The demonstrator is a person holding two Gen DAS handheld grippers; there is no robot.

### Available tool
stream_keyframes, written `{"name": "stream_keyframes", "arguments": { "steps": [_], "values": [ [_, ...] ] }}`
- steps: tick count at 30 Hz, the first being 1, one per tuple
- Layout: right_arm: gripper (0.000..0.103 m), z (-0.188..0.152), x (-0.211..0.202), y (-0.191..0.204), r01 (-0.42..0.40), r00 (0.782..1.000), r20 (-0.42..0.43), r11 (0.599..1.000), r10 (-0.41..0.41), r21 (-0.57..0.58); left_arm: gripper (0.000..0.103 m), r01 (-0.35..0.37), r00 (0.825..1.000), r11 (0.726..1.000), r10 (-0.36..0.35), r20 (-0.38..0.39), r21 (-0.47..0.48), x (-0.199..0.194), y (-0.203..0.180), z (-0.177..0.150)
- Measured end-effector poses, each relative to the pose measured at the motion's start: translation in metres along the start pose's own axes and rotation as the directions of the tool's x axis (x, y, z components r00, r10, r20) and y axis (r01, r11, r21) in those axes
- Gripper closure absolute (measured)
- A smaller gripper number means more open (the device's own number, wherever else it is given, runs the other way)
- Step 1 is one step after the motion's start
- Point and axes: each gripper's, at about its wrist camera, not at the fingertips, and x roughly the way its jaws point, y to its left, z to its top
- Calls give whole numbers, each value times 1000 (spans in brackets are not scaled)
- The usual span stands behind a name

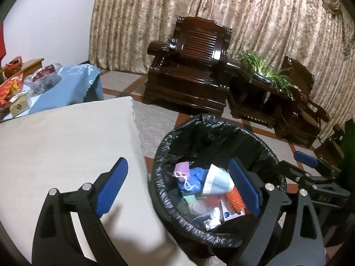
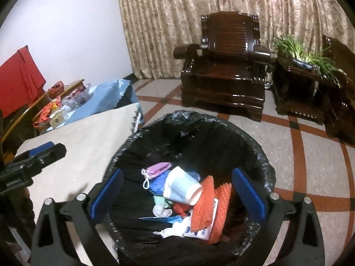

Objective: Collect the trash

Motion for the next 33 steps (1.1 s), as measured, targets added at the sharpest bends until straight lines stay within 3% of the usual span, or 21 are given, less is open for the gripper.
{"name": "stream_keyframes", "arguments": {
  "steps": [17,33],
  "values": [
    [6,4,-60,59,-25,998,56,996,30,-81,7,-106,994,994,105,35,14,-75,7,-10],
    [6,8,-103,91,-57,991,112,990,72,-130,7,-142,981,990,140,137,9,-137,3,-12]
  ]
}}
